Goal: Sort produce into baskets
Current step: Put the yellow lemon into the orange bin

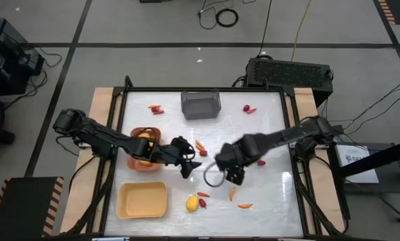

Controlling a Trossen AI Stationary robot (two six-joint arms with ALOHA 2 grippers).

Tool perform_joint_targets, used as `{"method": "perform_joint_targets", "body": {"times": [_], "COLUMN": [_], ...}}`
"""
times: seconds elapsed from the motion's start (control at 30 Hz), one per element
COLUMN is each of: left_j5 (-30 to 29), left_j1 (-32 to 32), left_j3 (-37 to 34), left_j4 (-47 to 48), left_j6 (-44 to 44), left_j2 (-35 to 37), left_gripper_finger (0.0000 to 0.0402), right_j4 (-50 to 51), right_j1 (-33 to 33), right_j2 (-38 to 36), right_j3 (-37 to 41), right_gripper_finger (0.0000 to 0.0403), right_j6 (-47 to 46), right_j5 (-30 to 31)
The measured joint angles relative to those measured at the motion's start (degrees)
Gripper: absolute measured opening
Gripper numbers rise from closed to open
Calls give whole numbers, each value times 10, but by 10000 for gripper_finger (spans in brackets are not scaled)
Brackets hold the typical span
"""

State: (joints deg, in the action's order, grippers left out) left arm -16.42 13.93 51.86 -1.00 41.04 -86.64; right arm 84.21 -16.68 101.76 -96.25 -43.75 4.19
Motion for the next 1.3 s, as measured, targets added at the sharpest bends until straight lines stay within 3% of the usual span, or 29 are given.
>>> {"method": "perform_joint_targets", "body": {"times": [0.23, 0.4, 0.5, 0.9, 1.3], "left_j5": [26, 42, 49, 44, 13], "left_j1": [-15, -24, -24, -12, 13], "left_j3": [33, 67, 84, 104, 104], "left_j4": [4, -2, 8, 6, 33], "left_j6": [-22, -25, -24, 21, 93], "left_j2": [-33, -56, -61, -68, -68], "left_gripper_finger": [340, 340, 340, 340, 340], "right_j4": [-102, -120, -137, -308, -360], "right_j1": [-26, 3, 24, 73, 109], "right_j2": [-90, -165, -201, -232, -227], "right_j3": [182, 280, 331, 489, 513], "right_gripper_finger": [269, 269, 269, 269, 269], "right_j6": [-111, -222, -258, -184, -92], "right_j5": [7, 86, 93, 74, 59]}}
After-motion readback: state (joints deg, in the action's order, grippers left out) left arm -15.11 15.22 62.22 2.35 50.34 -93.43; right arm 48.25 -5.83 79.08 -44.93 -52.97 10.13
